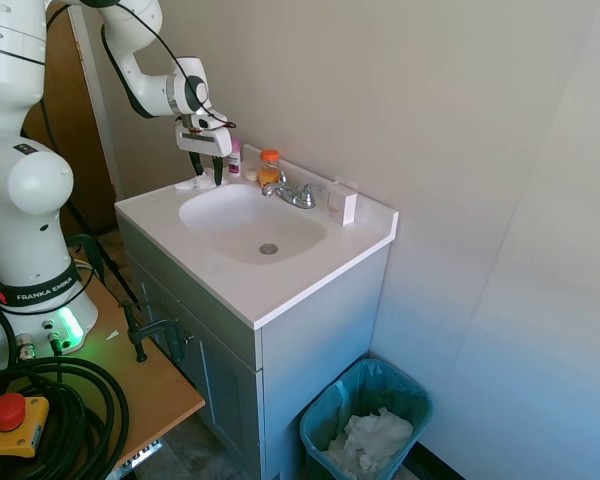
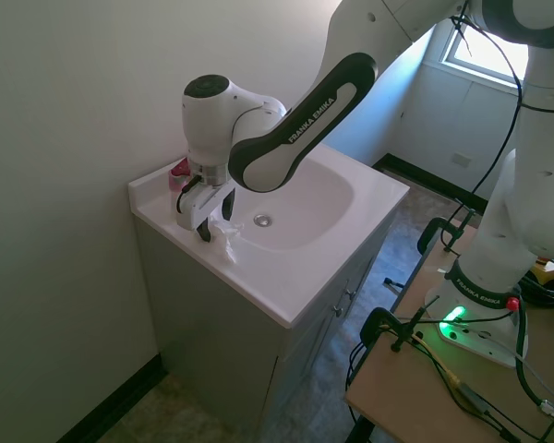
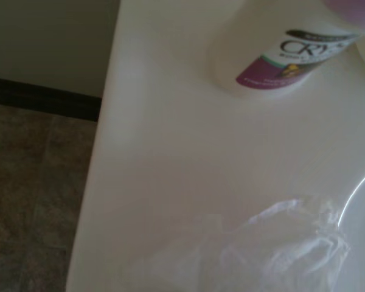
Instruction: Throw the tissue in the trash bin
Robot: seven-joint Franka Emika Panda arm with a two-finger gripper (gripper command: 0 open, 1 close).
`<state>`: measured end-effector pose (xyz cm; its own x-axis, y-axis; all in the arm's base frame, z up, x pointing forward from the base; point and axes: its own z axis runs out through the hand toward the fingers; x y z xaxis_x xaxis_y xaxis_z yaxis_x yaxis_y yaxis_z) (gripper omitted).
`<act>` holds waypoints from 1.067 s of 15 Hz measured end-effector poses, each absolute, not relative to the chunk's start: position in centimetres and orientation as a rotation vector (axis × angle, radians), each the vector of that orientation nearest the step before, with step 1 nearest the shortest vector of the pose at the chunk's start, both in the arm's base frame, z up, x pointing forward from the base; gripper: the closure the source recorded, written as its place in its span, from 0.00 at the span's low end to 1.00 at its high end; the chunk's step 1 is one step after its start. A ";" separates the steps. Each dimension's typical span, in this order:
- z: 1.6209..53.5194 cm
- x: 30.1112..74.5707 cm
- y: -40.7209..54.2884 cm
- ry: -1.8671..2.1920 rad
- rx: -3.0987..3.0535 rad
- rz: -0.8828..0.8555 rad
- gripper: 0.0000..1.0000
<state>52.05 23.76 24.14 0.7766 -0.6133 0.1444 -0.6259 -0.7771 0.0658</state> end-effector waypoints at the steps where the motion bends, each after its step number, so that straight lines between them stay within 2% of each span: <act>1: 24.2 52.1 23.7 -1.012 2.853 0.166 1.00; 12: 24.7 52.6 22.7 -1.116 2.854 0.108 1.00; 16: 28.9 53.5 20.9 -1.175 2.881 0.179 1.00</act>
